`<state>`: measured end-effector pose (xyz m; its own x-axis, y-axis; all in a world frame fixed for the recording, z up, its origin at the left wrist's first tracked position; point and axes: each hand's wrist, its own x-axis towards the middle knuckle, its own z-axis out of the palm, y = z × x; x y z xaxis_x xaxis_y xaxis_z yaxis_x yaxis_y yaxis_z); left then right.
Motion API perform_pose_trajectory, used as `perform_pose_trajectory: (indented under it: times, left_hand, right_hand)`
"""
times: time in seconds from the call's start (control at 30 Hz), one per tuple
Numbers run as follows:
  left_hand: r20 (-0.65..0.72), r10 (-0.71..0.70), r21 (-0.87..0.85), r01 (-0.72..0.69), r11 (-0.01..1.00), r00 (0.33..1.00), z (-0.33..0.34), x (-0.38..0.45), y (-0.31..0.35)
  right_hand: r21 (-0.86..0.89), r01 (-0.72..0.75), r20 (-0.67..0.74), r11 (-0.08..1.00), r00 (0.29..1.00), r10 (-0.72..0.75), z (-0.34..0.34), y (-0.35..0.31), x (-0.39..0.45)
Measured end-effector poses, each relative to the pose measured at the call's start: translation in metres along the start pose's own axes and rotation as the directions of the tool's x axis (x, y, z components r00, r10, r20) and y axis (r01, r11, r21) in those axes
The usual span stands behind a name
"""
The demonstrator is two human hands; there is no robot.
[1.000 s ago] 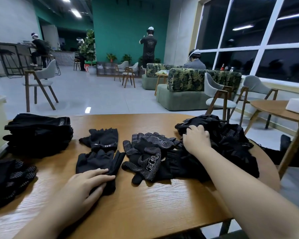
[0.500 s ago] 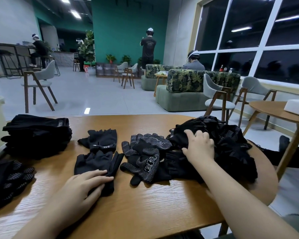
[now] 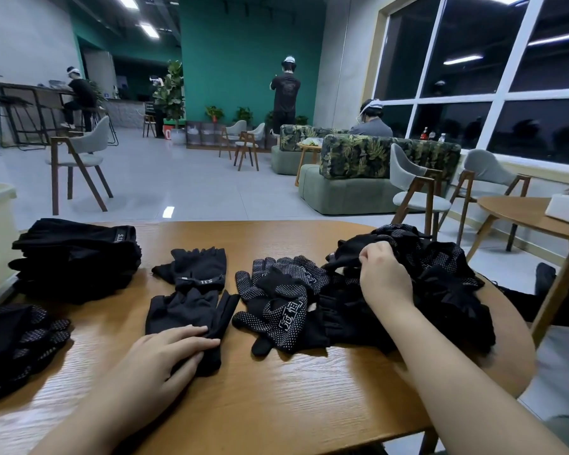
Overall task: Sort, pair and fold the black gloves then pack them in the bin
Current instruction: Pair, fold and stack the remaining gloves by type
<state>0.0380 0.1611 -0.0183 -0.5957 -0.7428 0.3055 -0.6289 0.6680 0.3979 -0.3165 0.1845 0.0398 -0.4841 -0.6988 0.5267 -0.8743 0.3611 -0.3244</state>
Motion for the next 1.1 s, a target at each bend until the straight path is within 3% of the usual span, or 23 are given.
perform_pose_trajectory:
  times: [0.13, 0.33, 0.53, 0.7, 0.8, 0.87, 0.97, 1.1]
  left_hand:
    - [0.016, -0.008, 0.011, 0.008, 1.000, 1.000, -0.001, 0.000, 0.000]
    - [0.027, -0.014, 0.011, 0.013, 1.000, 1.000, -0.003, -0.001, 0.003]
    - [0.035, -0.020, 0.025, 0.019, 1.000, 0.999, -0.004, -0.001, 0.004]
    - [0.034, -0.027, 0.010, 0.027, 1.000, 0.999, -0.004, 0.000, 0.003]
    - [0.037, -0.027, 0.007, 0.027, 1.000, 0.999, -0.003, -0.001, 0.002]
    - [0.045, -0.032, 0.006, 0.032, 0.999, 0.998, -0.004, -0.001, 0.003]
    - [0.054, -0.035, 0.012, 0.035, 0.999, 0.998, -0.004, 0.000, 0.003]
    - [0.039, -0.028, 0.002, 0.028, 1.000, 0.999, -0.003, -0.001, 0.002]
  right_hand:
    - [0.113, -0.021, 0.057, 0.993, 0.998, 0.015, -0.001, 0.002, 0.000]
    - [-0.273, 0.003, 0.144, 0.962, 0.989, 0.038, 0.003, 0.012, -0.004]
    - [-0.315, -0.008, -0.014, 0.949, 1.000, 0.004, 0.006, 0.011, -0.007]
    - [-0.191, -0.027, -0.229, 0.981, 0.973, -0.018, 0.000, 0.012, -0.003]
    - [-0.093, 0.131, -0.353, 0.987, 0.922, -0.156, -0.006, 0.007, 0.000]
    - [0.057, 0.247, -0.364, 0.967, 0.907, -0.210, -0.009, -0.002, -0.003]
    - [0.314, 0.358, -0.381, 0.879, 0.896, -0.229, -0.010, -0.017, -0.012]
    - [0.514, 0.469, -0.374, 0.718, 0.876, -0.304, -0.004, -0.045, -0.029]
